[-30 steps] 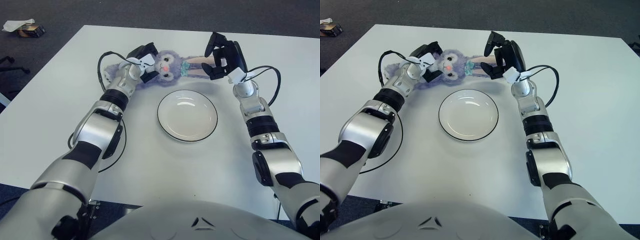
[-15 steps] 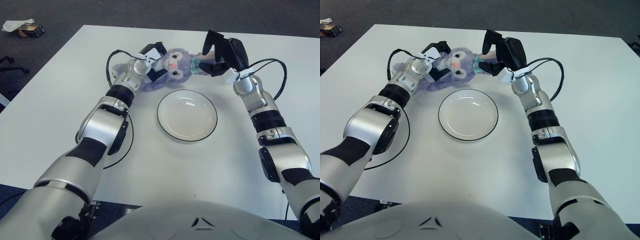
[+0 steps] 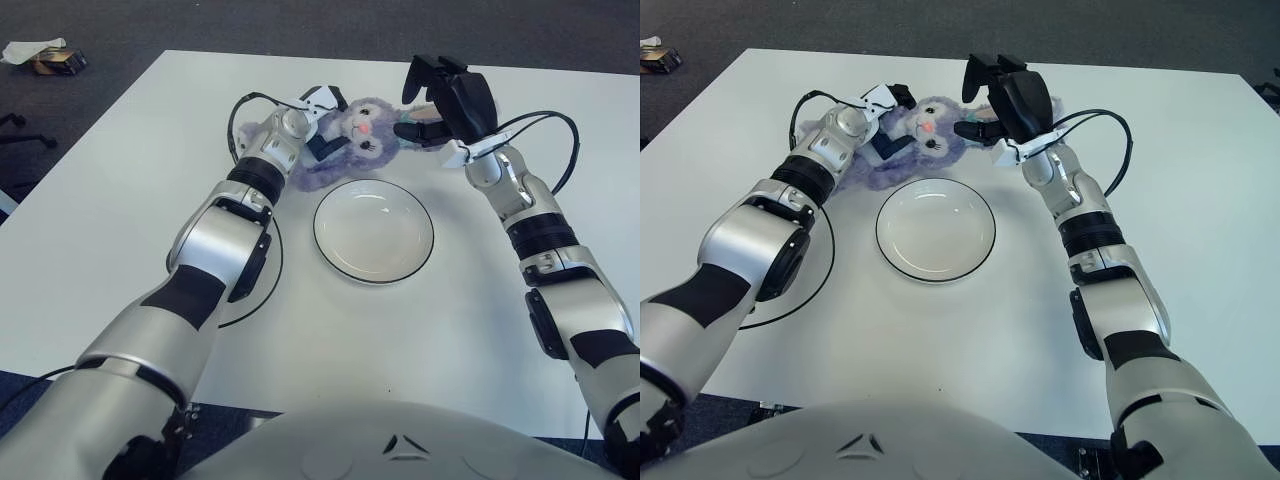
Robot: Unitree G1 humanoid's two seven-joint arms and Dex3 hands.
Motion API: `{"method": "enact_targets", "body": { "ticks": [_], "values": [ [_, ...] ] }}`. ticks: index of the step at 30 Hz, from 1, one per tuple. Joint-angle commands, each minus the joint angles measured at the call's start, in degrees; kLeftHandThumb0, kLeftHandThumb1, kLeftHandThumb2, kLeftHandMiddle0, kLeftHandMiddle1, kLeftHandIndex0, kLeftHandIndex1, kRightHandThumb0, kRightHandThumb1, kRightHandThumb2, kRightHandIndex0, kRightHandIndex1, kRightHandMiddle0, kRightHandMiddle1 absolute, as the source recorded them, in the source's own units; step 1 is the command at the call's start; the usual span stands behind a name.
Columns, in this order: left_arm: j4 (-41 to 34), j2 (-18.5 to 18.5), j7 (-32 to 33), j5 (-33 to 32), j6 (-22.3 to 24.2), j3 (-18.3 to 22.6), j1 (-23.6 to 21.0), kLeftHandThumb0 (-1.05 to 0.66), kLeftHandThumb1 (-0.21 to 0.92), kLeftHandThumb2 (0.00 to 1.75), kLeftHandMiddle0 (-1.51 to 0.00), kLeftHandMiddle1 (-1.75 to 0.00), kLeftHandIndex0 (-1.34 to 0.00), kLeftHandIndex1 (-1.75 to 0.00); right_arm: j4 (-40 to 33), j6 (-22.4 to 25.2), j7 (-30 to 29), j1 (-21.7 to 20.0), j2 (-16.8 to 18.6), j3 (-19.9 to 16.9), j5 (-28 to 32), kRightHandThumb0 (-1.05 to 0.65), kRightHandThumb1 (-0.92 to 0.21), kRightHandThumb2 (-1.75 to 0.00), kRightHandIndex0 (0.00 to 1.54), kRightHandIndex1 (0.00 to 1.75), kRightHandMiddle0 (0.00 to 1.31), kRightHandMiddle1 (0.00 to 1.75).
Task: Put the doll into the plate.
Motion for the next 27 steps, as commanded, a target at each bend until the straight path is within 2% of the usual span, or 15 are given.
{"method": "enact_targets", "body": {
  "ticks": [1, 2, 5, 11, 18, 27],
  "values": [
    [1.6, -0.8, -2.8, -1.9, 1.4, 0.7, -0.3, 0.00, -0.01, 1.65, -0.89, -1.64, -0.63, -1.75, 0.4, 0.9, -0.8, -1.0, -1.3, 0.8, -1.5, -0.43, -0.69, -0.71, 0.13, 1.41, 0.19, 1.63],
    [1.9, -0.7, -3.2, -2.2, 1.5, 0.9, -0.6, 0.00, 0.00, 1.64, -0.88, -1.63, -0.62, -1.75, 0.3, 1.4, -1.0, -1.0, -1.5, 1.2, -2.0, -0.46, -0.60, -0.79, 0.12, 1.37, 0.12, 1.58],
    [2.6, -0.5, -4.2, -3.0, 1.9, 1.4, -1.5, 0.00, 0.01, 1.62, -0.89, -1.60, -0.62, -1.75, -0.1, 2.2, -1.3, -1.0, -2.1, 1.8, -3.2, -0.51, -0.46, -0.90, 0.05, 1.19, 0.04, 1.33],
    [4.3, -0.6, -5.3, -4.9, 4.6, 2.8, -3.5, 0.00, 0.02, 1.60, -0.89, -1.58, -0.61, -1.75, 0.0, 1.7, -1.5, -1.1, -3.0, 2.8, -3.3, -0.51, -0.37, -0.94, 0.01, 0.91, 0.00, 1.08],
    [5.6, -0.7, -6.5, -9.1, 11.1, 6.7, -6.2, 0.00, 0.01, 1.60, -0.90, -1.55, -0.62, -1.75, -3.7, 0.3, -1.7, -0.3, -6.6, 4.3, -6.6, -0.54, -0.37, -0.92, 0.00, 0.68, 0.00, 0.96],
    [7.2, 0.2, -8.2, -11.7, 13.8, 9.4, -9.6, 0.00, 0.01, 1.60, -0.91, -1.54, -0.63, -1.75, -4.7, -2.3, -3.4, -0.4, -10.1, 5.7, -9.6, -0.67, -0.45, -0.81, 0.00, 0.33, 0.00, 0.72]
  ]
}}
